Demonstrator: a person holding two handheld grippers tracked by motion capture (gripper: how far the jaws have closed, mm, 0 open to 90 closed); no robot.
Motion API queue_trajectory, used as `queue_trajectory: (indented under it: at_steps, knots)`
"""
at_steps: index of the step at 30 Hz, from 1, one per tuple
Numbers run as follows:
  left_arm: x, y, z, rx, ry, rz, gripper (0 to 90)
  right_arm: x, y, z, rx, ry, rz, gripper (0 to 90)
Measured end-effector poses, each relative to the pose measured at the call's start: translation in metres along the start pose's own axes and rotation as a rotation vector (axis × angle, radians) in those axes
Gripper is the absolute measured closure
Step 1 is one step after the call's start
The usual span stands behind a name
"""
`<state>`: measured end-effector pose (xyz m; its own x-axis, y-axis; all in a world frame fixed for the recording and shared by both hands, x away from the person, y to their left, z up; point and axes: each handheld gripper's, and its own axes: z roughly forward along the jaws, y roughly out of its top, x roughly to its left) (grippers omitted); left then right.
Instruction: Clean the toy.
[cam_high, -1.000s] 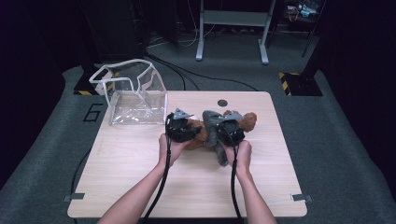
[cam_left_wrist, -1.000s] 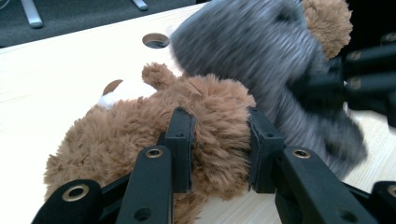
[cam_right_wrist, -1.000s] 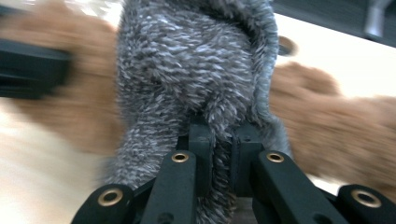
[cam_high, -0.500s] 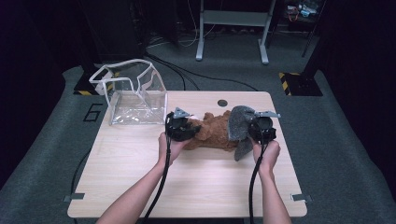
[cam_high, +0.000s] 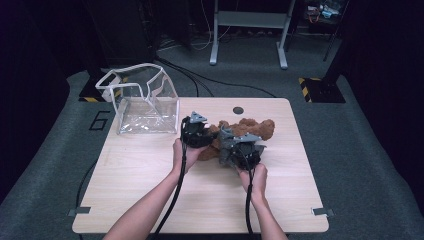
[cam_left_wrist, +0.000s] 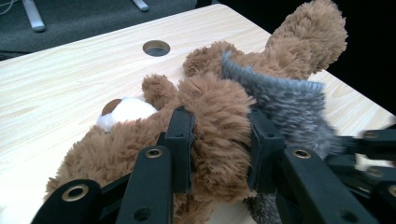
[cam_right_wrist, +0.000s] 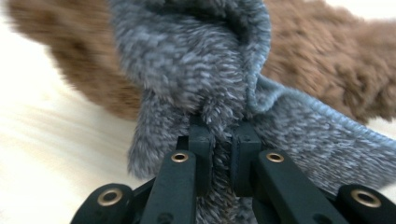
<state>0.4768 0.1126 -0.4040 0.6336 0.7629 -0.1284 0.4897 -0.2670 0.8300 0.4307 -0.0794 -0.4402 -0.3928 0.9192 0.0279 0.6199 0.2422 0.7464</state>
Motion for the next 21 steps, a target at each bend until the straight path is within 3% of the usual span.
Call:
queue_trajectory:
  at_steps: [6,11,21]
  knots:
    - [0.005,-0.005,-0.002,0.006,-0.002,-0.010,57.8,-0.031,-0.002,0.000,-0.010,-0.024,0.095,82.0]
    - [0.008,-0.012,-0.008,-0.002,0.010,-0.004,46.5,-0.038,0.000,-0.004,-0.014,-0.054,0.108,82.0]
    - [0.029,-0.029,-0.030,-0.029,0.025,-0.029,40.6,-0.054,-0.012,-0.011,-0.009,-0.097,0.127,81.9]
